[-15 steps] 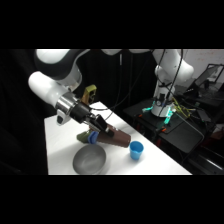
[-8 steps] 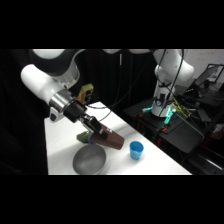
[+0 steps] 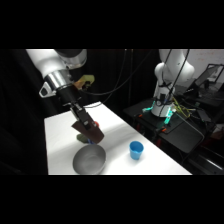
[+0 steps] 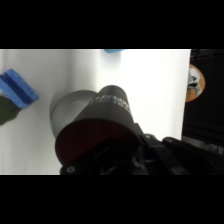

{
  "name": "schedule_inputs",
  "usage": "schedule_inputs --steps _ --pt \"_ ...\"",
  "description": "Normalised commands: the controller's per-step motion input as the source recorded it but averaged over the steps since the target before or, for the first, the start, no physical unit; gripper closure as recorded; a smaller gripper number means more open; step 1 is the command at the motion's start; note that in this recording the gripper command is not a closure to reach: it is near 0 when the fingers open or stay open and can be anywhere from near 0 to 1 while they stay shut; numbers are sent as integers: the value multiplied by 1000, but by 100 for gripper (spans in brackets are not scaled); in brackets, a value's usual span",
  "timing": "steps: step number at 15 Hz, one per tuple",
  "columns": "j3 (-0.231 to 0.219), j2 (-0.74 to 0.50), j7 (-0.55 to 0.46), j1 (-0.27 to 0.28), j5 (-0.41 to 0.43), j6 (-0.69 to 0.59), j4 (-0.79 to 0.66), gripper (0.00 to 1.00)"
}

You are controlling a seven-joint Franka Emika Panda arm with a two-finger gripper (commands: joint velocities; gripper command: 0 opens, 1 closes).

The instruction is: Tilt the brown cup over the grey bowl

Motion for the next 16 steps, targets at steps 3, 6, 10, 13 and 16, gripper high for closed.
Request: schedule_inputs --steps 3,6,10,13,16 --pt "-166 -717 131 92 -297 790 -990 7" --pt "-163 -593 291 135 -379 873 -988 7" --pt "-129 -516 430 141 -327 830 -992 7" --pt "-89 -495 297 88 -178 595 -993 7" --pt "-71 -462 98 35 -50 605 -946 7"
